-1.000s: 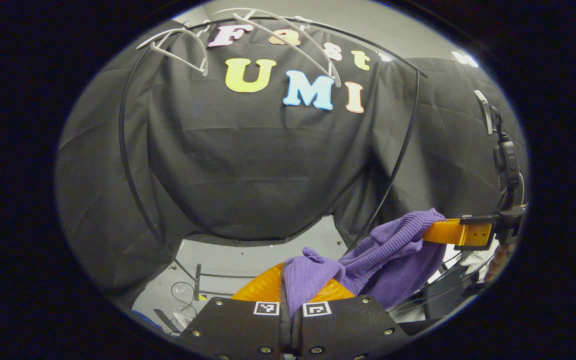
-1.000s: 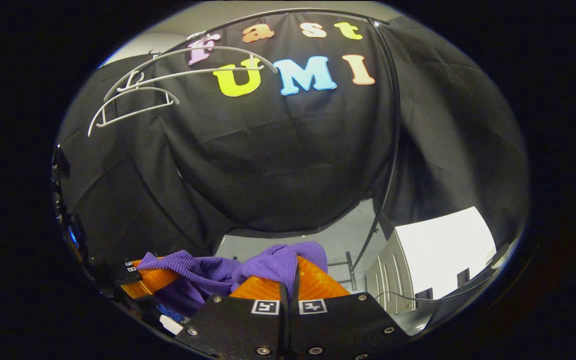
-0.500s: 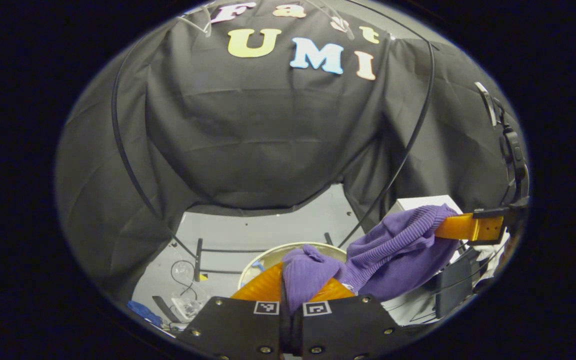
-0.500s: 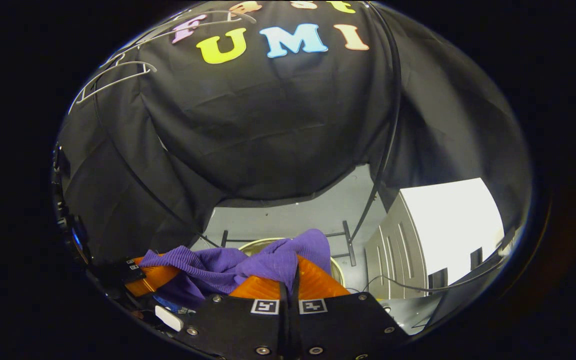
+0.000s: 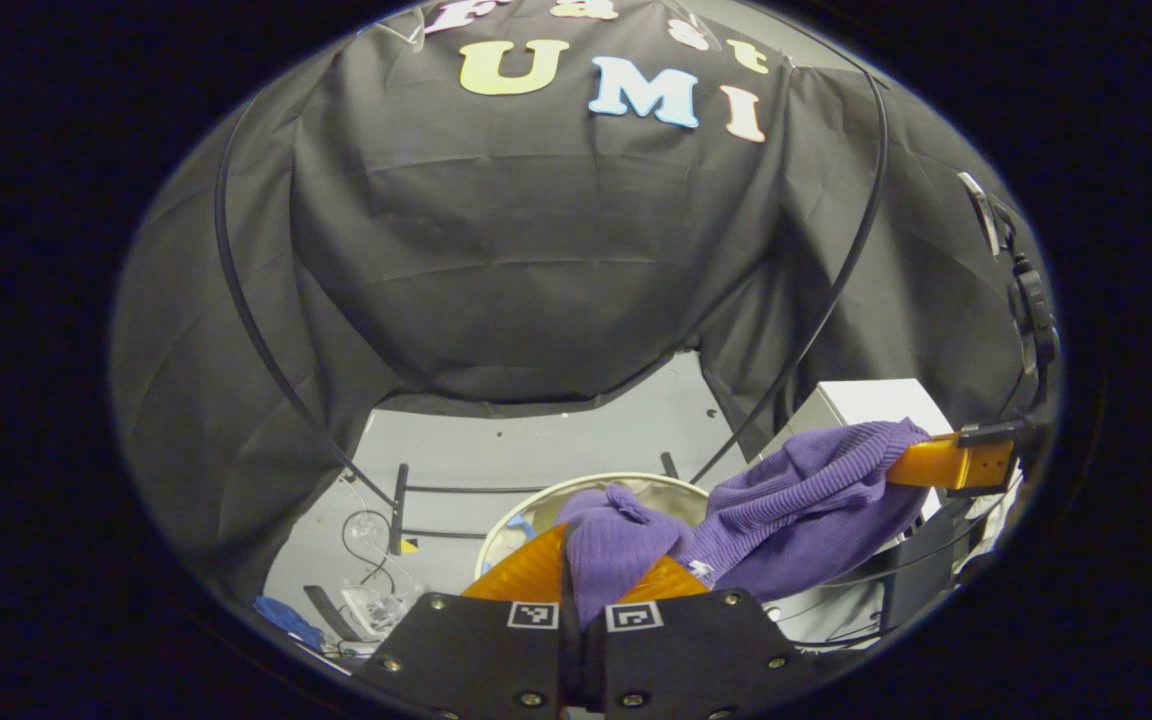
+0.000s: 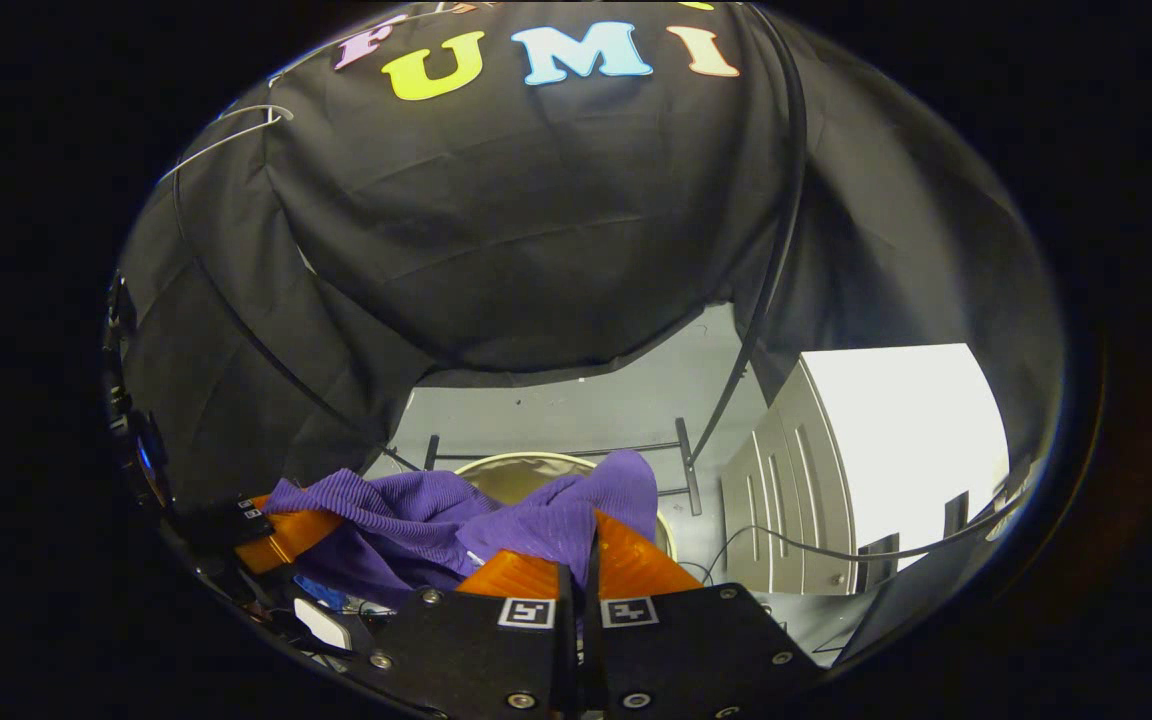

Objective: Grasp the clothes on the hanger with both hands and then place them into the laundry hamper below.

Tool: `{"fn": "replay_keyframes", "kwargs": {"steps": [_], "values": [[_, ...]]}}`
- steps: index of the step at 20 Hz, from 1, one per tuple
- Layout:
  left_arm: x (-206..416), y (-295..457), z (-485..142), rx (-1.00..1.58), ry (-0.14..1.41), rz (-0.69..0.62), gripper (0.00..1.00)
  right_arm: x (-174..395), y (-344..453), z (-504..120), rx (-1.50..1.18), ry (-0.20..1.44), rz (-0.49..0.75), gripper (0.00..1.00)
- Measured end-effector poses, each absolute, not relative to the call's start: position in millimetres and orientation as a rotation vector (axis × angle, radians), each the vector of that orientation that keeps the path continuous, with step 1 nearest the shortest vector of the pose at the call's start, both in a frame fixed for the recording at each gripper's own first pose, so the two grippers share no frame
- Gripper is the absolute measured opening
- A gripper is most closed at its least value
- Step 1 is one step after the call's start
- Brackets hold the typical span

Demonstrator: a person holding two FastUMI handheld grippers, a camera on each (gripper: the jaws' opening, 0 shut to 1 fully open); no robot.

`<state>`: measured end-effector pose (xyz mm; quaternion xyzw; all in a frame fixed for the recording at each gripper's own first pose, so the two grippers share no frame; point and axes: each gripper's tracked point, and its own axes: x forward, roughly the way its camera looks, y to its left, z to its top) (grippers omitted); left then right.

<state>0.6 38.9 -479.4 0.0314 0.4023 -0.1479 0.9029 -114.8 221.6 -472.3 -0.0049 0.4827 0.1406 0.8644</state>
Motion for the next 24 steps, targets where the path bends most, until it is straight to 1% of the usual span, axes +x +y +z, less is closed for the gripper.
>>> {"fn": "replay_keyframes", "kwargs": {"steps": [2,6,9,10,11,12,13,16,17,18,19,20,21,22,23,24], "values": [[-2,42,-477,0.065,0.832,-0.304,0.02,-117,223,-474,0.004,1.022,0.284,0.02],[-5,45,-476,0.076,0.841,-0.305,0.02,-124,228,-475,0.016,1.048,0.279,0.06],[-9,52,-470,0.103,0.843,-0.308,0.03,-132,229,-473,0.024,1.073,0.289,0.13],[-11,54,-468,0.112,0.848,-0.303,0.05,-134,227,-471,0.028,1.073,0.288,0.14],[-15,56,-466,0.120,0.856,-0.294,0.07,-136,225,-467,0.036,1.073,0.287,0.12],[-19,61,-465,0.124,0.862,-0.281,0.09,-145,225,-463,0.055,1.073,0.293,0.17],[-29,64,-462,0.113,0.869,-0.280,0.11,-149,227,-457,0.077,1.072,0.298,0.32],[-39,74,-452,0.113,0.851,-0.272,0.58,-151,219,-441,0.109,1.056,0.276,0.77],[-39,76,-444,0.127,0.844,-0.270,0.73,-150,216,-435,0.114,1.046,0.264,0.88],[-37,81,-433,0.150,0.829,-0.262,0.89,-150,211,-428,0.121,1.034,0.251,0.92],[-35,87,-422,0.176,0.810,-0.252,0.87,-147,206,-417,0.130,1.011,0.239,0.92],[-30,90,-407,0.196,0.781,-0.246,0.99,-144,202,-404,0.137,0.980,0.229,0.96],[-28,93,-389,0.208,0.745,-0.248,0.93,-140,195,-390,0.136,0.945,0.218,0.96],[-23,91,-372,0.220,0.712,-0.253,0.99,-135,189,-377,0.131,0.906,0.206,0.95],[-21,91,-355,0.233,0.679,-0.255,0.93,-129,181,-361,0.123,0.864,0.195,0.96],[-16,92,-335,0.245,0.645,-0.254,0.99,-123,174,-347,0.114,0.819,0.183,0.95]]}}
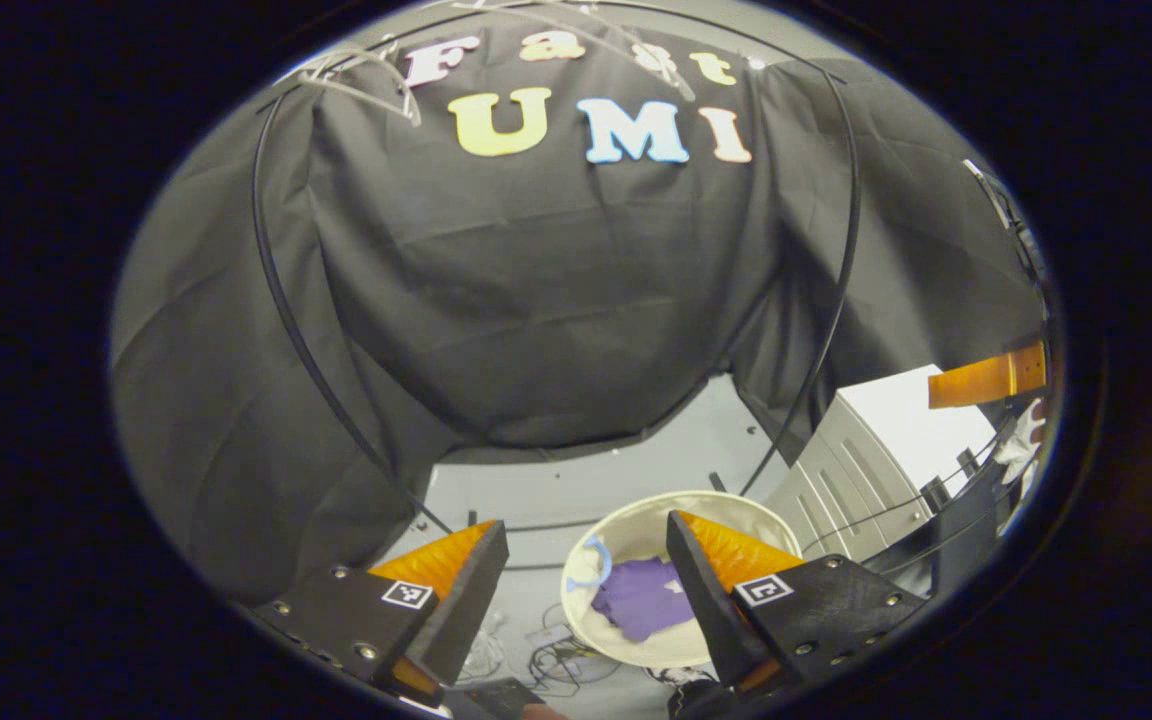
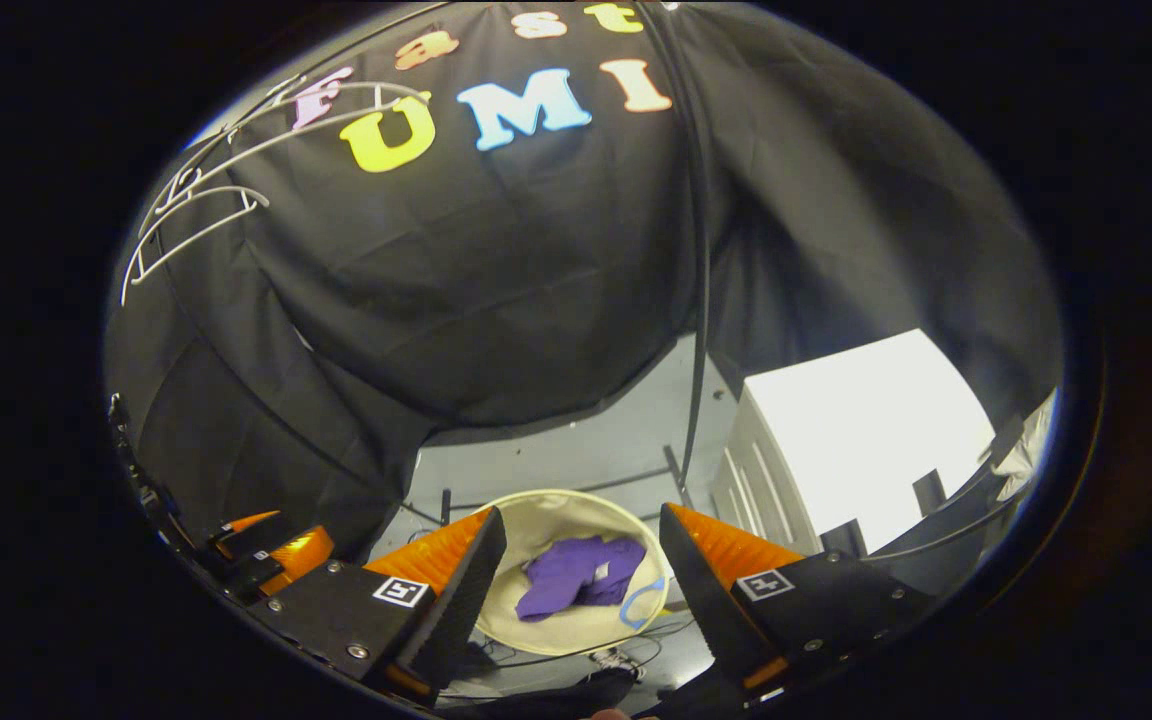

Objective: Grasp the clothes on the hanger with both hands and then place them into the laundry hamper below.

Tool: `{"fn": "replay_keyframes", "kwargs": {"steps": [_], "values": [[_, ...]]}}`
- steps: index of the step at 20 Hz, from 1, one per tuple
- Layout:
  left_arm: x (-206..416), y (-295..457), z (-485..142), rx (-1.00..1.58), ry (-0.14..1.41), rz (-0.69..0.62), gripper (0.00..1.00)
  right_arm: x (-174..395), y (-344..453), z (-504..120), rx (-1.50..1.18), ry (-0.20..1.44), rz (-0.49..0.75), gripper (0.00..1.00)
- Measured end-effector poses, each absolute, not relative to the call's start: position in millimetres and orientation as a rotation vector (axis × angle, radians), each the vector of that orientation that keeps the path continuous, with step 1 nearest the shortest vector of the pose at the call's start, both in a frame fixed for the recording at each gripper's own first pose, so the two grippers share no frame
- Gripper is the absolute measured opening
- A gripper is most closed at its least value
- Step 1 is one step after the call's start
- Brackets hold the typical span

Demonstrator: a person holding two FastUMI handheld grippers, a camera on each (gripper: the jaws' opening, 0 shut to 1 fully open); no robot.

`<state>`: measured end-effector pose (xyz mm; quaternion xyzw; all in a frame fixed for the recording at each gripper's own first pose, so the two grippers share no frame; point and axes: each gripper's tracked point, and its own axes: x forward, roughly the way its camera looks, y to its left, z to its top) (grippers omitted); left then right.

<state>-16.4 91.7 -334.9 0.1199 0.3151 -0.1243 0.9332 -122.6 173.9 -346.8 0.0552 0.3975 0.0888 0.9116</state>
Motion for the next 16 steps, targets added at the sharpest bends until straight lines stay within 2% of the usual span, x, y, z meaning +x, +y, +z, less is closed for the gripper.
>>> {"fn": "replay_keyframes", "kwargs": {"steps": [1,2,4,5,10,11,14,16], "values": [[-13,92,-313,0.252,0.608,-0.251,0.93,-115,166,-330,0.104,0.774,0.168,0.95],[-7,91,-291,0.249,0.571,-0.248,0.93,-107,159,-313,0.099,0.729,0.152,0.96],[-1,90,-243,0.218,0.490,-0.245,0.93,-91,147,-274,0.107,0.629,0.120,0.95],[0,89,-216,0.198,0.450,-0.243,0.99,-83,141,-250,0.115,0.570,0.102,0.96],[23,88,-83,0.116,0.236,-0.219,0.99,-47,125,-135,0.107,0.260,0.051,0.95],[25,92,-56,0.102,0.191,-0.213,0.99,-44,121,-112,0.089,0.200,0.045,1.00],[23,100,11,0.033,0.085,-0.210,0.99,-47,106,-53,0.033,0.046,0.020,0.91],[10,109,34,0.020,0.035,-0.215,0.98,-52,98,-26,0.011,-0.030,0.007,0.91]]}}
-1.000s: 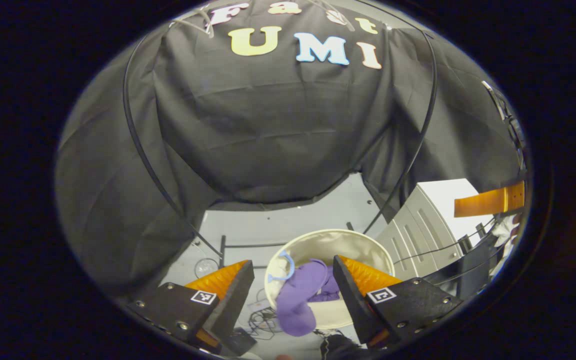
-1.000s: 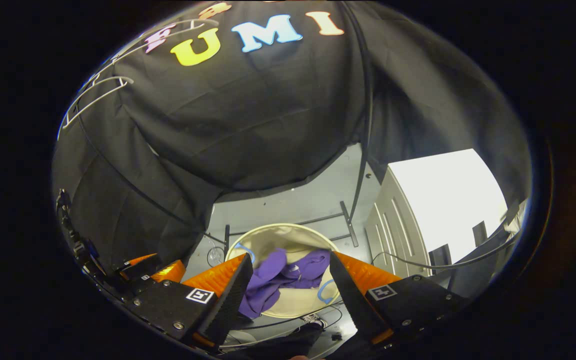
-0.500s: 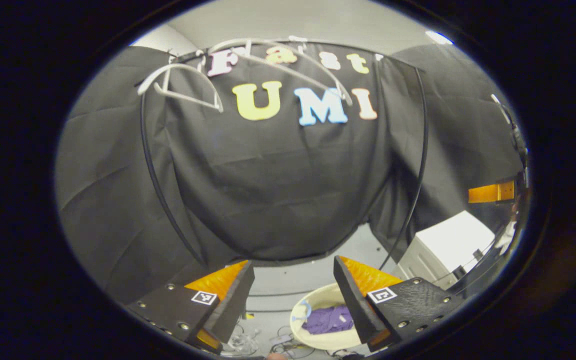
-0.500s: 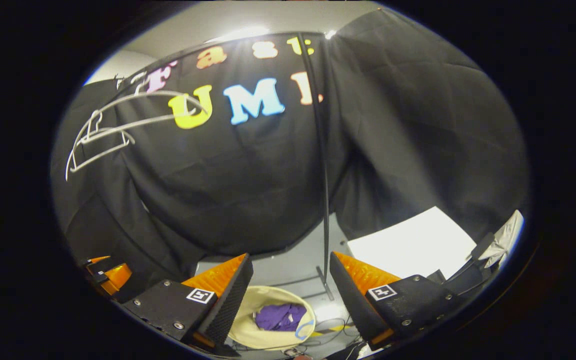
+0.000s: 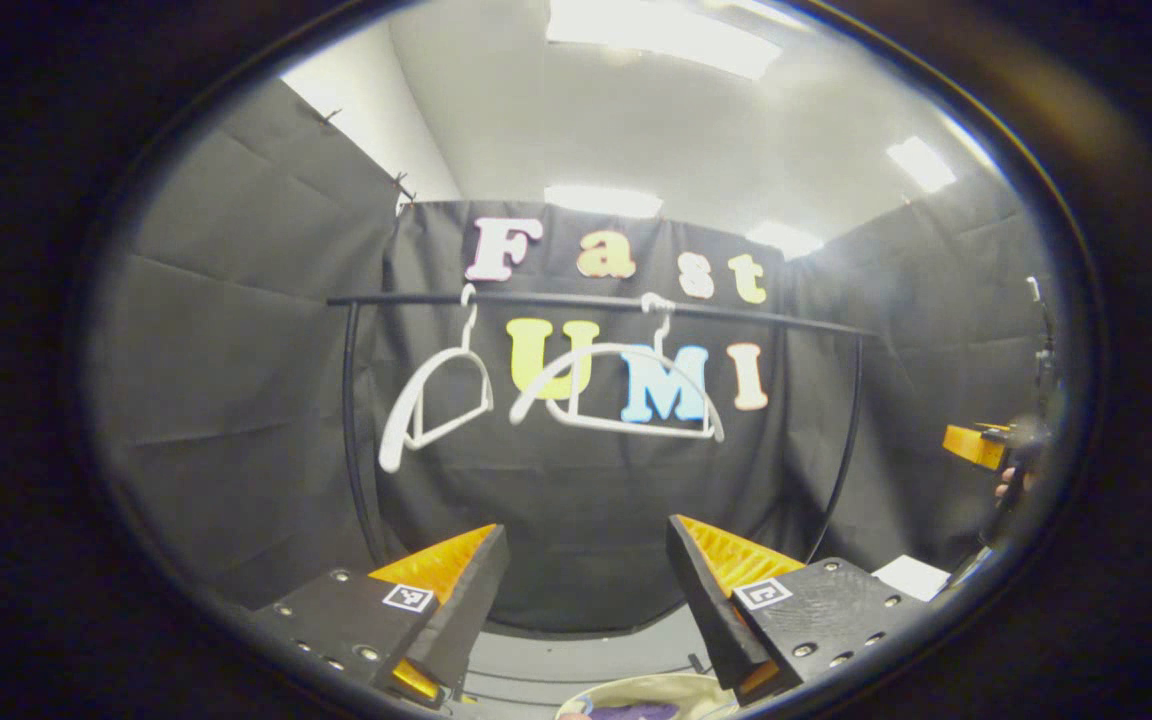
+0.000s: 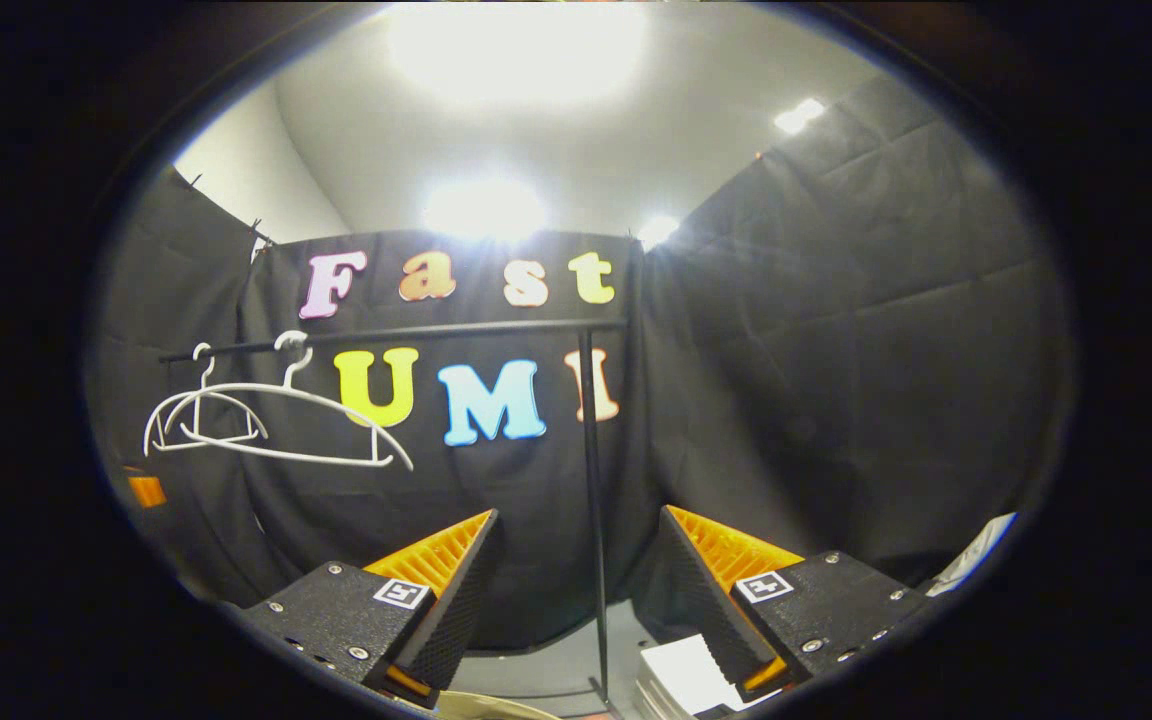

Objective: Grasp the clothes on the hanger with both hands and then place them into the laundry hamper below.

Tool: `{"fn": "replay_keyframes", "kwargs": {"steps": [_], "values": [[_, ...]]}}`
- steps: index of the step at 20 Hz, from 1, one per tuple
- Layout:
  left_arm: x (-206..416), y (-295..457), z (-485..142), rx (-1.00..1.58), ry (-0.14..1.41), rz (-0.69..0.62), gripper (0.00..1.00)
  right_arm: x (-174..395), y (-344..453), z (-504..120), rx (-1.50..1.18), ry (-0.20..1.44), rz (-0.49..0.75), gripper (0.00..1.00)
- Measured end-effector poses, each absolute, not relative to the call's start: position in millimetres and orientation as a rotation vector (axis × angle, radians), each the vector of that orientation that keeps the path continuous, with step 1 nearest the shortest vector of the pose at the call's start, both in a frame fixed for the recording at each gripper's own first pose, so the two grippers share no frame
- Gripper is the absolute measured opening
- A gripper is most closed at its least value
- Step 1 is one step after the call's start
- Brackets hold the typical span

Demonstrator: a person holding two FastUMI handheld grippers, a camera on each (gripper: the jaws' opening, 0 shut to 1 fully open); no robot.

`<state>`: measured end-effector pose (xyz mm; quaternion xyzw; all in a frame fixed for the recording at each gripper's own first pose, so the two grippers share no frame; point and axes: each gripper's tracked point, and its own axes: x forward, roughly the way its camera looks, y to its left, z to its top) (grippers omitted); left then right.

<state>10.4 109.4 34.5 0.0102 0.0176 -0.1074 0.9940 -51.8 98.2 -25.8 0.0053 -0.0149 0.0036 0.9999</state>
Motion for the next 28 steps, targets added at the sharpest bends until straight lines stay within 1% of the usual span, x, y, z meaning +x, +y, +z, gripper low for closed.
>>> {"fn": "replay_keyframes", "kwargs": {"steps": [2,4,5,7,8,9,10,11,12,13,14,17,20,27,28], "values": [[-1,121,55,0.035,-0.010,-0.192,0.98,-53,92,-16,-0.004,-0.064,-0.001,0.91],[-1,124,62,0.045,-0.027,-0.164,0.98,-51,87,-14,0.005,-0.072,-0.012,0.91],[-3,124,63,0.041,-0.027,-0.162,0.98,-48,89,-16,0.017,-0.070,-0.008,0.99],[-8,120,58,0.016,-0.014,-0.165,0.98,-41,97,-26,0.043,-0.037,0.012,0.91],[-10,118,53,0.004,-0.003,-0.166,0.98,-36,101,-33,0.053,-0.010,0.025,0.91],[-12,116,49,-0.005,0.007,-0.167,0.98,-30,106,-37,0.059,0.015,0.038,0.95],[-15,115,47,-0.011,0.011,-0.164,0.98,-24,113,-39,0.059,0.038,0.059,0.91],[-18,117,44,-0.013,0.017,-0.157,0.92,-19,120,-40,0.059,0.056,0.078,0.95],[-21,118,41,-0.010,0.021,-0.150,0.92,-14,124,-38,0.063,0.061,0.088,0.95],[-23,121,39,-0.007,0.025,-0.139,0.92,-10,129,-33,0.070,0.054,0.099,0.92],[-30,131,34,-0.004,0.031,-0.124,0.92,-7,136,-30,0.078,0.046,0.112,0.95],[-39,147,30,-0.007,0.047,-0.077,0.92,-3,153,-26,0.075,0.044,0.160,0.95],[-52,157,30,-0.012,0.050,-0.053,0.92,2,155,-28,0.068,0.057,0.176,0.95],[-90,156,33,-0.030,0.077,0.024,0.92,12,153,-35,0.100,0.099,0.224,0.95],[-94,151,34,-0.044,0.086,0.039,0.98,13,147,-38,0.089,0.109,0.226,0.95]]}}
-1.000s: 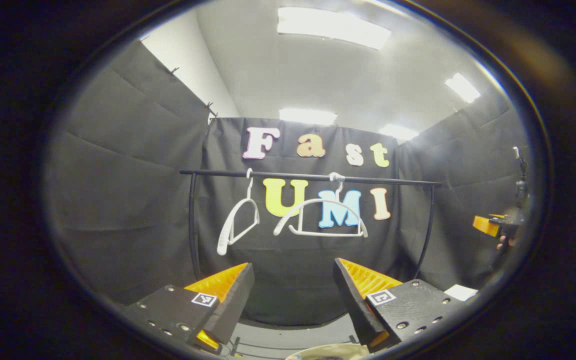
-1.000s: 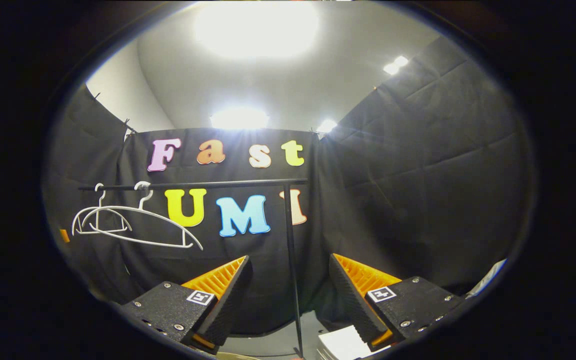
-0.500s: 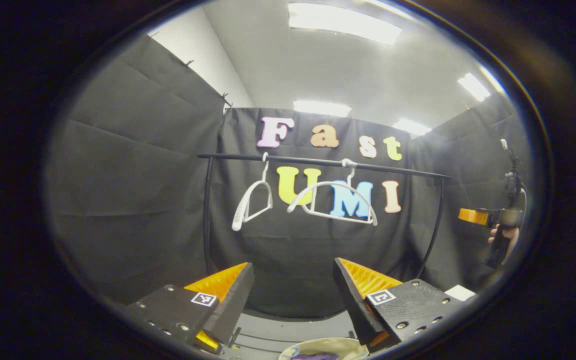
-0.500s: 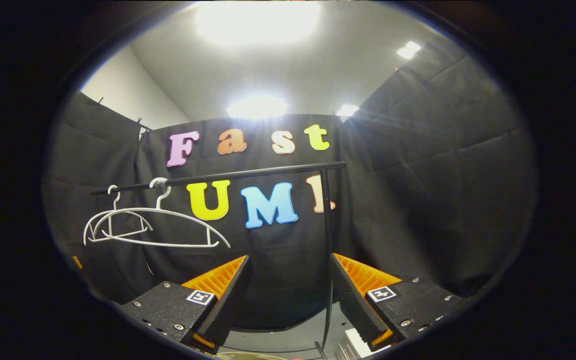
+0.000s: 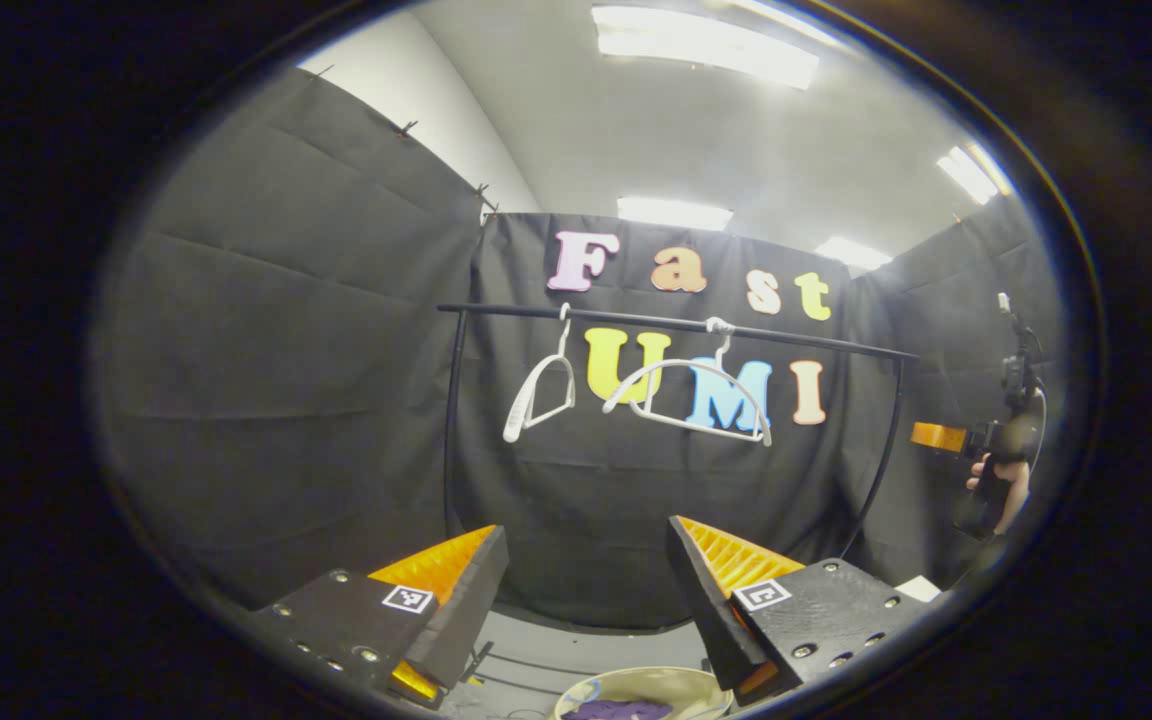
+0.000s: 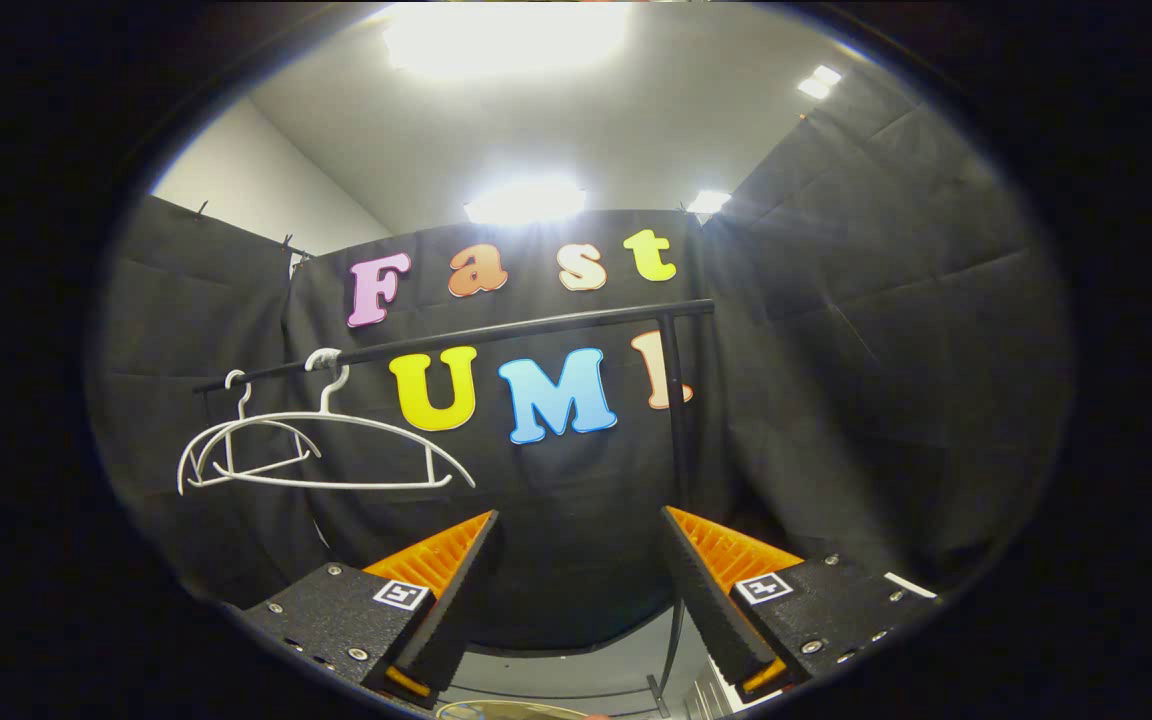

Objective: Grasp the clothes on the hanger with both hands and then place them into the laundry hamper below.

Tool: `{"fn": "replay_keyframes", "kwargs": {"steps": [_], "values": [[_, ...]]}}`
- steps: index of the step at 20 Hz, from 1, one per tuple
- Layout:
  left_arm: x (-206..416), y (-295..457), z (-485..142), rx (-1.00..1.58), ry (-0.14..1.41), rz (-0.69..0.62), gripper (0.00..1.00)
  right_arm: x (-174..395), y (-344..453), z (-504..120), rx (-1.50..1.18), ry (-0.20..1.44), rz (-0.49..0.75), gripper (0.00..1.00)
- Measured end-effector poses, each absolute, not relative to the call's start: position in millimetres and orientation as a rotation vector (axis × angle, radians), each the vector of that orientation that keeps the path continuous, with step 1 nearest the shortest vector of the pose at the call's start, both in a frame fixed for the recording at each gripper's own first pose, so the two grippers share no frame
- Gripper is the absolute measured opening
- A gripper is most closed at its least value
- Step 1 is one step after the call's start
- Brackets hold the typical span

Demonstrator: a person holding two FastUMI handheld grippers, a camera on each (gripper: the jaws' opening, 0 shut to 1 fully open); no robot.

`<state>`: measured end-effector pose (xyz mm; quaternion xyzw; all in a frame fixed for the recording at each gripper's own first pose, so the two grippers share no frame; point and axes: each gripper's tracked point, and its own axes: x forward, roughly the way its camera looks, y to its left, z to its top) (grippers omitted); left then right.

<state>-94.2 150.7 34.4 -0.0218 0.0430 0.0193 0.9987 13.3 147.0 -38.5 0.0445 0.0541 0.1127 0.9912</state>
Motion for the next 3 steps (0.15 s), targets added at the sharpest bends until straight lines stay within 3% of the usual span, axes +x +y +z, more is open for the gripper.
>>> {"fn": "replay_keyframes", "kwargs": {"steps": [3], "values": [[-111,125,54,-0.073,0.061,0.078,0.98,20,115,-43,0.061,0.095,0.202,0.95]]}}
